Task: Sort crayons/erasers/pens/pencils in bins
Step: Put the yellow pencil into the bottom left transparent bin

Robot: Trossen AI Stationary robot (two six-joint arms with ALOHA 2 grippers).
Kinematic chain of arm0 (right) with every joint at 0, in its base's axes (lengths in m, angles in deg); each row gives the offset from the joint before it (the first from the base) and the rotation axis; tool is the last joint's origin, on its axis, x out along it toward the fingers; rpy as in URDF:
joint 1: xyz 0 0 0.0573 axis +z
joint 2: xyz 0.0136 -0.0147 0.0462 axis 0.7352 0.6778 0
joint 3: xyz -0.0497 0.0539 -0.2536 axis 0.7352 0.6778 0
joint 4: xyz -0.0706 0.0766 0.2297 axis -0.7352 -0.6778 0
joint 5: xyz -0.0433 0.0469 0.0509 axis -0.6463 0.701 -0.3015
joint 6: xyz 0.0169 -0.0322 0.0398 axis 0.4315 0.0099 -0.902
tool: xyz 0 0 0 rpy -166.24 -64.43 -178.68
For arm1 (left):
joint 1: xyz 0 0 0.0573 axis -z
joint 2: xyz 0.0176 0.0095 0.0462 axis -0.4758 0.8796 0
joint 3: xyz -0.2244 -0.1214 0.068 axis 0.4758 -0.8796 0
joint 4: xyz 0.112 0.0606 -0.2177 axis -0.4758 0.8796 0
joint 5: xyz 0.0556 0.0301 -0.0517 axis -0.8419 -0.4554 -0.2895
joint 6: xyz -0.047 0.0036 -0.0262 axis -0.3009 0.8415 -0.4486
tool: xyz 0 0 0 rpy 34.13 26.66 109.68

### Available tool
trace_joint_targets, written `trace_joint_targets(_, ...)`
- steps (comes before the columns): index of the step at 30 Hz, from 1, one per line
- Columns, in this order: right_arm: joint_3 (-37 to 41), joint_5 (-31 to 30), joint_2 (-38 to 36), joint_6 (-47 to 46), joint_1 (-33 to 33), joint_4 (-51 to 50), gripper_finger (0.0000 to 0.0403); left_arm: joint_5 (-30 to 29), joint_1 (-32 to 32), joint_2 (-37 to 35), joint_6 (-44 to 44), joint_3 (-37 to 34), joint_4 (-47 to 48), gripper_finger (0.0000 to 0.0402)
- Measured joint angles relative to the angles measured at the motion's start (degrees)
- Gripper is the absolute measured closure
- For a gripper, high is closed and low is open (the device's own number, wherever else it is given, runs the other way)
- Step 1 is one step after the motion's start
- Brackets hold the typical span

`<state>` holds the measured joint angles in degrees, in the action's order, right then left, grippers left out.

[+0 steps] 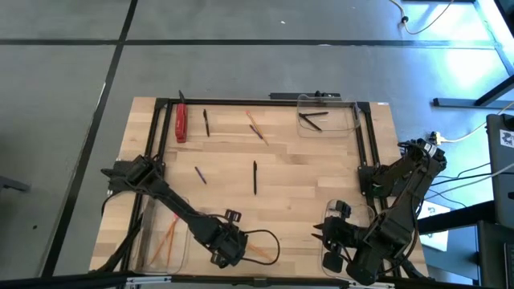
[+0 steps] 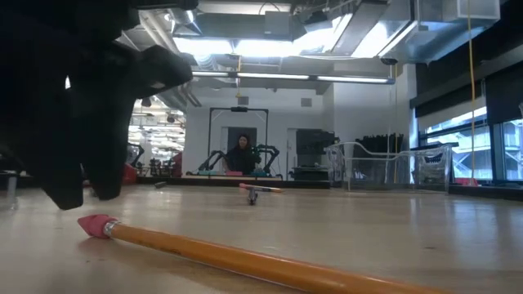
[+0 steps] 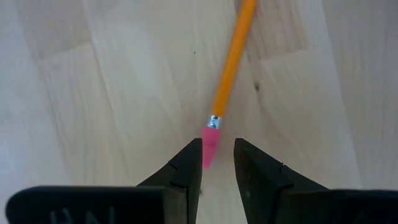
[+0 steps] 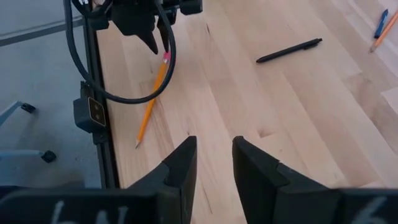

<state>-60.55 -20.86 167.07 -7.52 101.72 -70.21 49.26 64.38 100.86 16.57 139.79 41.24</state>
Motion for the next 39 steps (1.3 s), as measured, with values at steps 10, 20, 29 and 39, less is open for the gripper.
trace_joint_targets(10, 0.0, -1.38, 0.02, 0.04, -0.02, 0.0, 0.0302, 0.94, -1.6, -0.05, 0.17, -3.31, -1.78, 0.0315)
trace_joint_targets(20, 0.0, -1.76, 0.02, 0.02, -0.02, -0.07, 0.0302, 4.19, -1.76, -0.06, 7.31, -3.33, -5.97, 0.0315)
trace_joint_targets(29, 0.0, -1.82, 0.02, 0.0, -0.02, -0.22, 0.0302, 4.87, -2.71, -0.06, 7.62, -3.33, -5.95, 0.0315)
trace_joint_targets(39, 0.0, -1.81, 0.02, -0.2, -0.2, -0.24, 0.0302, 7.59, -2.26, 2.45, 10.25, -3.11, -9.64, 0.0316)
